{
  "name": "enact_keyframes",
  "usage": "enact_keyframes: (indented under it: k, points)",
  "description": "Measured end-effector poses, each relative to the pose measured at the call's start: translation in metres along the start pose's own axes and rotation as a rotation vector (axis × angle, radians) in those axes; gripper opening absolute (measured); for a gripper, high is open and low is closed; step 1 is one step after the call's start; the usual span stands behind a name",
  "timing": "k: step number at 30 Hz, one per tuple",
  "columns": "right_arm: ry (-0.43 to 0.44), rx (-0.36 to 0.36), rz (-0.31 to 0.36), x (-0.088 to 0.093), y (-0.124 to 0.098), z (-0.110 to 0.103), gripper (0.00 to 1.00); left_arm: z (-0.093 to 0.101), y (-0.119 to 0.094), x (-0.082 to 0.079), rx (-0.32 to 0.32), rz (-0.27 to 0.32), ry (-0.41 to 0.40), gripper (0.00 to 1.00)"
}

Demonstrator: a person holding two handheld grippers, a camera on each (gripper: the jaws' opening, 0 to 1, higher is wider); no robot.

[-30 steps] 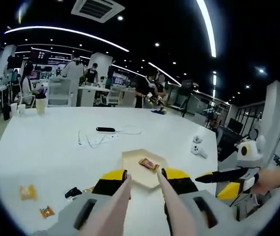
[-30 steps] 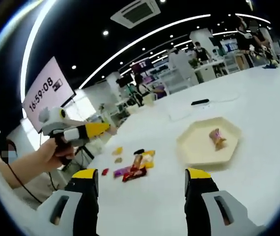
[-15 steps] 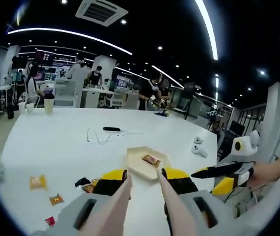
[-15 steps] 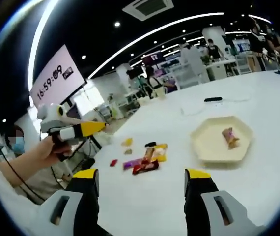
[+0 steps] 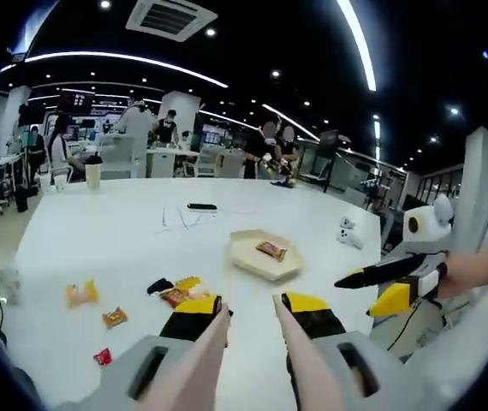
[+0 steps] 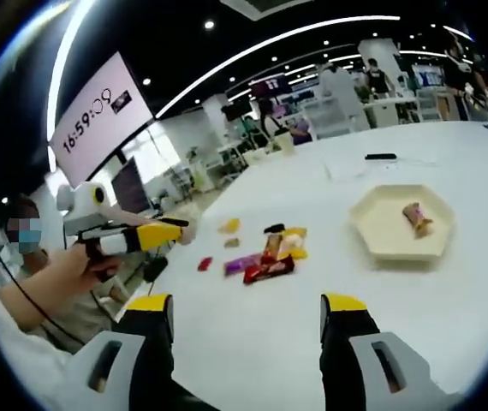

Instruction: Place the target food into the container with the food tongs after gripping and lifting it, then release it inside without dropping or visibly crushing the food.

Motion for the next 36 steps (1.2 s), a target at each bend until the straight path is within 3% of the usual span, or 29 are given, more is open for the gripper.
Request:
enact_keyframes:
  k: [4, 6, 12, 19, 25, 30, 36]
  points:
    - [0.005, 0.002, -0.017, 0.004, 0.008, -0.003, 0.70, -0.003, -0.003, 0.008, 0.003, -0.023, 0.051, 0.27]
    - [-0.004, 0.002, -0.058, 0.008, 0.011, -0.004, 0.70, -0.009, 0.001, 0.018, -0.017, -0.050, 0.075, 0.27]
    - [-0.036, -0.001, -0.079, 0.006, 0.019, -0.005, 0.70, -0.017, 0.008, 0.039, -0.048, -0.087, 0.126, 0.27]
    - [-0.042, 0.002, -0.116, 0.006, 0.029, 0.000, 0.70, -0.026, 0.016, 0.048, -0.066, -0.126, 0.189, 0.27]
    - [-0.064, 0.020, -0.121, 0.002, 0.032, 0.006, 0.72, -0.037, 0.023, 0.063, -0.099, -0.138, 0.194, 0.27]
    - [-0.016, 0.054, -0.133, 0.001, 0.035, 0.015, 0.72, -0.045, 0.030, 0.074, -0.118, -0.143, 0.194, 0.27]
    - [-0.013, 0.075, -0.123, -0.005, 0.041, 0.026, 0.71, -0.052, 0.035, 0.077, -0.129, -0.160, 0.228, 0.27]
Point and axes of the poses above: the point that each gripper's makers call its tool centre point, and the gripper's own axes: y roughly forward along the fingers, z roughly to its right, x roughly out of its underside, the point moved 6 cm from there along -y, roughly backward along the fingers, and after that the axes turned 10 degrees about x, right-handed, at the moved point
